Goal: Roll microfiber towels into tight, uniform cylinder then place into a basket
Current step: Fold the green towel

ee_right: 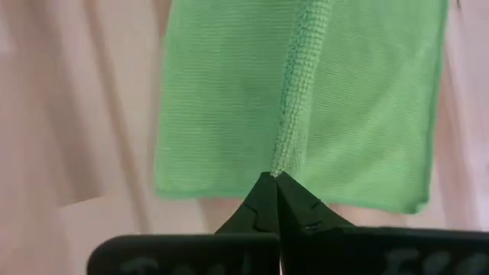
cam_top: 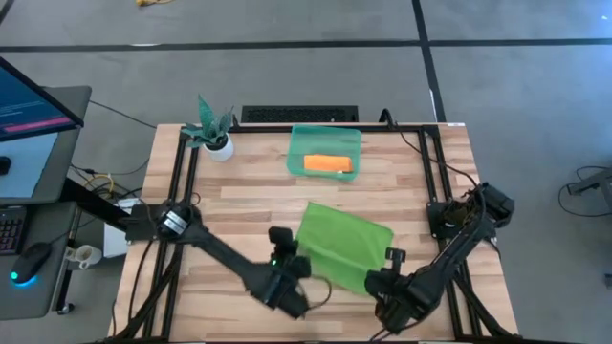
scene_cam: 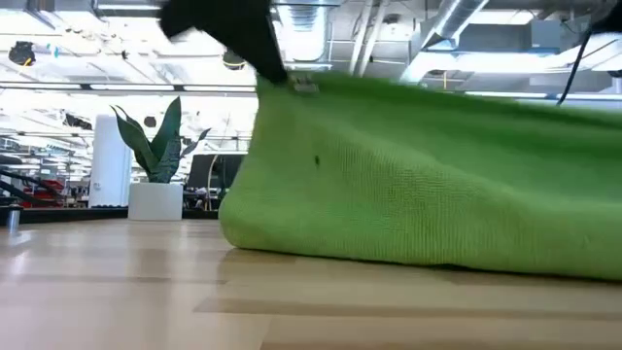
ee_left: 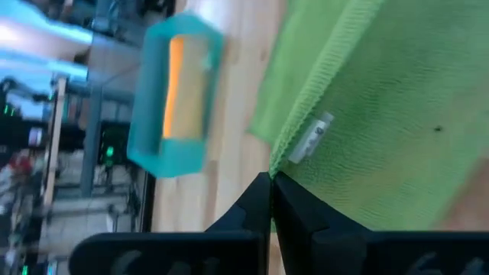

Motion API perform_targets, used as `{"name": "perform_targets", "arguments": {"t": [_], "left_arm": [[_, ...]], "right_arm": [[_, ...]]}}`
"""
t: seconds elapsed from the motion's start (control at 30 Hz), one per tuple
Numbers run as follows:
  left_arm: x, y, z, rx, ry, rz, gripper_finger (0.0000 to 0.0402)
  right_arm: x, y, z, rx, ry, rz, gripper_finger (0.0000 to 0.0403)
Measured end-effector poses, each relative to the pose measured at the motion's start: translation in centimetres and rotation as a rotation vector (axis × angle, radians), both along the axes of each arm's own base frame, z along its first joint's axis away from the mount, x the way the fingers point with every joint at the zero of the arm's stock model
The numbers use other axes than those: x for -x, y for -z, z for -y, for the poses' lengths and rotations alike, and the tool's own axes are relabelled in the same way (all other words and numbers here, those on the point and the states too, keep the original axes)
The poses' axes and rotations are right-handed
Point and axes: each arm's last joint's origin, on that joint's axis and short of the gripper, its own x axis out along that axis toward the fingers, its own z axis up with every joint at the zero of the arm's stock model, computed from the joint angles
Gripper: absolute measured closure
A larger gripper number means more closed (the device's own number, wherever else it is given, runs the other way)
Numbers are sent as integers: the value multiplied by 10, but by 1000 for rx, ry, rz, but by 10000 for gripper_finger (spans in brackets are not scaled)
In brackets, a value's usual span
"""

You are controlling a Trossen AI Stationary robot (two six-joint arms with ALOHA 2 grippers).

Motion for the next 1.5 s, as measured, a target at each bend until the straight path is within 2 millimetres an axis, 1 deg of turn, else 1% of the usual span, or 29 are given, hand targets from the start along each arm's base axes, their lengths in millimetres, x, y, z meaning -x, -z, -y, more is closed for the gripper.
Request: {"name": "perform_targets", "arguments": {"t": [0.13, 0.2, 0.33, 0.43, 0.67, 0.77, 0.87, 1.03, 1.33, 1.5], "left_arm": [[-15, 9, -28, -5, -80, 20, 401], [-23, 13, -37, -2, -93, 57, 401], [-36, 21, -53, 38, -95, 58, 401], [-40, 26, -63, 62, -113, 38, 401], [-46, 28, -85, 58, -163, 40, 401], [-50, 32, -89, 55, -160, 35, 401], [-53, 37, -92, 55, -146, 8, 401], [-59, 50, -98, 77, -146, -36, 401], [-60, 50, -107, 87, -167, -44, 401], [-62, 51, -113, 136, -174, -68, 401]], "right_arm": [[-1, 9, 12, 42, 30, -36, 399], [-1, 11, 20, 73, 62, -69, 399], [2, 17, 31, 121, 129, -117, 399], [3, 23, 37, 139, 151, -131, 399], [-1, 36, 57, 166, 209, -163, 399], [-2, 39, 61, 144, 237, -187, 399], [-3, 40, 60, 128, 238, -187, 399], [-3, 40, 62, 133, 244, -195, 399], [-14, 40, 76, 127, 296, -202, 399], [-19, 40, 83, 121, 329, -205, 399]]}}
